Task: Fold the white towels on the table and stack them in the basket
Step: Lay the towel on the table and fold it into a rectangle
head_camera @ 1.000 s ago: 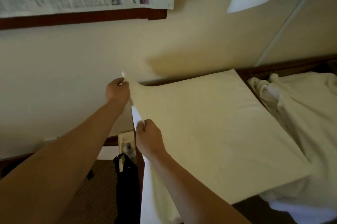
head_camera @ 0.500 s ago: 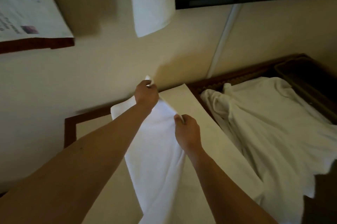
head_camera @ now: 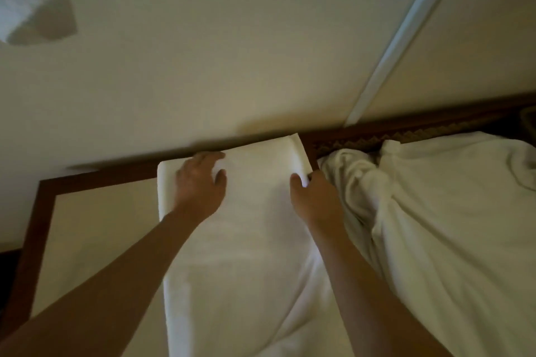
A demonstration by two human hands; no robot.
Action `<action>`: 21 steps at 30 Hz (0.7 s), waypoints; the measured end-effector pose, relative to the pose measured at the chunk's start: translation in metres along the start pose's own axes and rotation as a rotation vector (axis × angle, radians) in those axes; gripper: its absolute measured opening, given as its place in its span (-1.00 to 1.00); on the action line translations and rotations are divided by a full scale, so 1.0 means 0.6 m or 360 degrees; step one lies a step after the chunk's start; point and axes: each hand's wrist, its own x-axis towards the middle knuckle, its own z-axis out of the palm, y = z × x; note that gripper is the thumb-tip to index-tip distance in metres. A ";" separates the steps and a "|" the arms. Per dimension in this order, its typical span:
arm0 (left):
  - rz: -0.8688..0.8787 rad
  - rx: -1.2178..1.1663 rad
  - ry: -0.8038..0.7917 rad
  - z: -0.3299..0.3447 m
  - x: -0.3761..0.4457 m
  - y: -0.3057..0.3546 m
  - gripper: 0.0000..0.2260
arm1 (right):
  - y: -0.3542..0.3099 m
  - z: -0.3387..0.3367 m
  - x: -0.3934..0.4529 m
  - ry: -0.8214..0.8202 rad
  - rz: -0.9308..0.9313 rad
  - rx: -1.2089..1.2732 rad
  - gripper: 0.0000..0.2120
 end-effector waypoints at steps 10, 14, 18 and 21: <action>-0.0227 0.0637 -0.0289 -0.077 0.064 -0.116 -0.56 | -0.017 0.003 0.111 0.0087 -0.0345 -0.0078 -0.71; -0.0293 0.0629 -0.0420 -0.085 0.080 -0.116 -0.58 | -0.035 0.003 0.152 -0.0009 -0.0437 -0.0084 -0.71; -0.0396 0.0542 -0.0406 -0.078 0.093 -0.118 -0.58 | -0.053 -0.002 0.182 0.0047 -0.0535 -0.0172 -0.72; -0.0531 0.0522 -0.0389 -0.064 0.094 -0.119 -0.57 | -0.047 0.008 0.190 0.0020 -0.0491 -0.0329 -0.69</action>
